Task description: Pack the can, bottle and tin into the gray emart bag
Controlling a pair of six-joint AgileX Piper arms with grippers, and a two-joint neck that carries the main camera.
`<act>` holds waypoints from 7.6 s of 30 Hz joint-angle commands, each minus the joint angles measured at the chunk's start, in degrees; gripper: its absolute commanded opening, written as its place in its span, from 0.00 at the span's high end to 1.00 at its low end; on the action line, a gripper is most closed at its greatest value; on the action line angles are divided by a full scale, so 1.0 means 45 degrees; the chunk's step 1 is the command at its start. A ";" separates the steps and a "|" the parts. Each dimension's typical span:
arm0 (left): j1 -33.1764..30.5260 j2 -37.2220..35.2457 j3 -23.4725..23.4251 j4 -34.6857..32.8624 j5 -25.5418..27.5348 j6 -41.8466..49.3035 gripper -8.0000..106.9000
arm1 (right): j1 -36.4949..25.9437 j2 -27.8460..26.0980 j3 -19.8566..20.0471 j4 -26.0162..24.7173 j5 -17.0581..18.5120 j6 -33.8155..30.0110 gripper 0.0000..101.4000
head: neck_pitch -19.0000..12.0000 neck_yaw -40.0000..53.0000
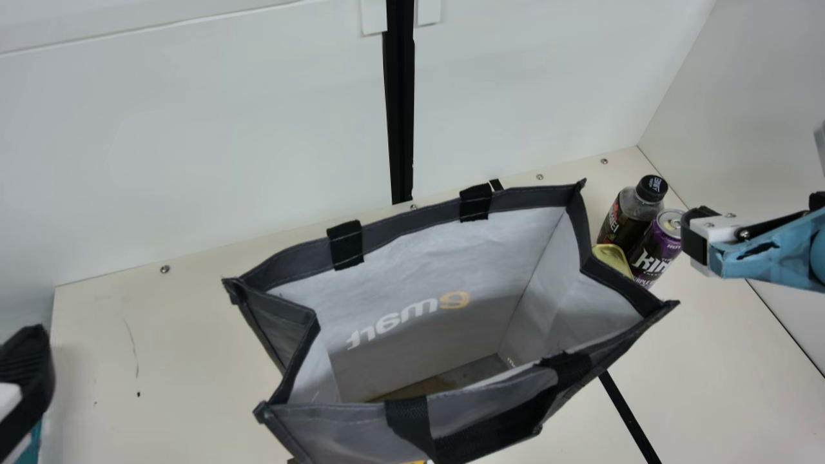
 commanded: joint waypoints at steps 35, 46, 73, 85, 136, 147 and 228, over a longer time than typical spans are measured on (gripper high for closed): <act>-0.4115 0.2714 -0.4070 0.0974 0.0146 0.0231 0.15 | 0.0000 0.0000 0.0000 0.0000 0.0000 0.0000 0.10 | -0.0289 -0.0030; -0.4519 0.3843 -0.5582 0.0142 0.0424 0.0957 0.15 | 0.0000 0.0000 0.0000 0.0000 0.0000 0.0000 0.10 | -0.0289 -0.0030; -0.3648 0.6477 -0.7771 -0.3500 0.0692 0.4200 0.15 | 0.0000 0.0000 0.0000 0.0000 0.0000 0.0000 0.10 | -0.0289 -0.0030; -0.3387 0.7611 -0.8356 -0.4221 0.0692 0.5095 0.15 | 0.0000 0.0000 0.0000 0.0000 0.0000 0.0000 0.10 | -0.0289 -0.0030; -0.3281 0.9212 -0.7811 -0.3951 0.0692 0.4849 0.84 | 0.0000 0.0000 0.0000 0.0000 0.0000 0.0000 0.10 | -0.0289 -0.0030; -0.2997 0.8820 -0.8075 -0.2301 0.0692 0.3419 0.84 | 0.0000 0.0000 0.0000 0.0000 0.0000 0.0000 0.10 | -0.0289 -0.0030; -0.6120 0.2867 0.4353 0.9771 0.0692 -0.9658 0.84 | 0.0000 0.0000 0.0000 0.0000 0.0000 0.0000 0.10 | -0.0289 -0.0030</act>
